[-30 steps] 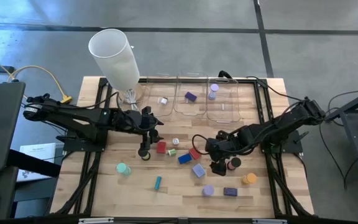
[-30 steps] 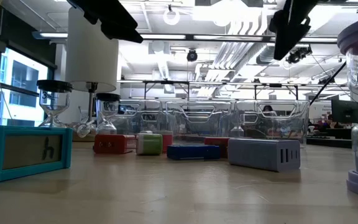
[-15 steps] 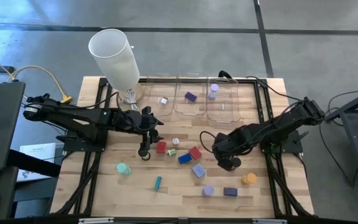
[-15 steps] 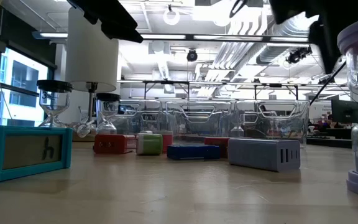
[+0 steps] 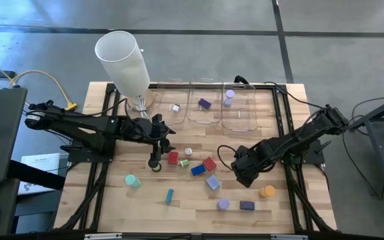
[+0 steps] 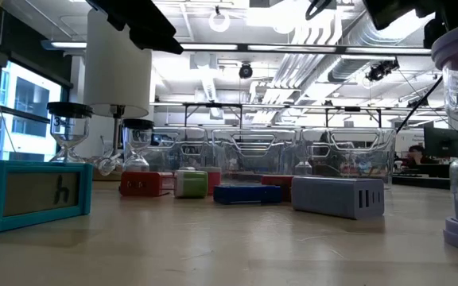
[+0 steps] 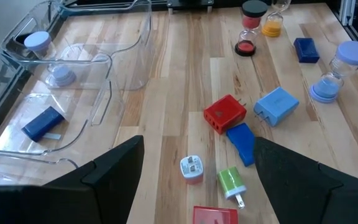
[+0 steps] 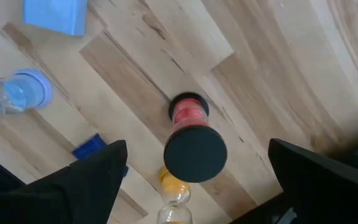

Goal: Pick & Place Office items
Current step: Put the red hourglass into the right transparent bin

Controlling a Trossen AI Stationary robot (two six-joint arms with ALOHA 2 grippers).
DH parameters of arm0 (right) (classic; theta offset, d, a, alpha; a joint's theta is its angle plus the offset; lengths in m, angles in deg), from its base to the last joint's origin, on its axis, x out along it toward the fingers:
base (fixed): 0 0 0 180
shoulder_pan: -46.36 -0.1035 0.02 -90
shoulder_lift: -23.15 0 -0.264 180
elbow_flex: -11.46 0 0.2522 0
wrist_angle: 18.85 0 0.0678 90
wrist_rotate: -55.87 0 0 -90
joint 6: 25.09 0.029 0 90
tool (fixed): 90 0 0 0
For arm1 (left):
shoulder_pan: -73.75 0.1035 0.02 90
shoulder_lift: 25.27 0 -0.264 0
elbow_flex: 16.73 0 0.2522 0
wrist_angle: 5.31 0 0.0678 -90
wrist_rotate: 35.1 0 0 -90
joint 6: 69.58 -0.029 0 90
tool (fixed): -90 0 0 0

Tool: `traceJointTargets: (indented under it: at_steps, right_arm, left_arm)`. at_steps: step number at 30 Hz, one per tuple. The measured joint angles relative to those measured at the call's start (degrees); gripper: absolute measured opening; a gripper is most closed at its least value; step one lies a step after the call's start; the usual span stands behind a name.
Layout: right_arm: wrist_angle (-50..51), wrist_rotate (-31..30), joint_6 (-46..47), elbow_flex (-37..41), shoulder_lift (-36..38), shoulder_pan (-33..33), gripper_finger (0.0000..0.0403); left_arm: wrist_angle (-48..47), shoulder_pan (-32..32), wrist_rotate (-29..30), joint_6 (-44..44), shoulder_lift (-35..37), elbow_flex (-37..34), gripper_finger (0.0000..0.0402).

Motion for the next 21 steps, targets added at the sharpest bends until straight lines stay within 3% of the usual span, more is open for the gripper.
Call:
traceJointTargets:
  at_steps: [21]
  right_arm:
    - [-10.8, 3.0, 0.3, 12.5, 0.0, -0.5, 0.0380]
  left_arm:
    - [0.0, 0.0, 0.0, 0.3, 0.0, 0.0, 0.0294]
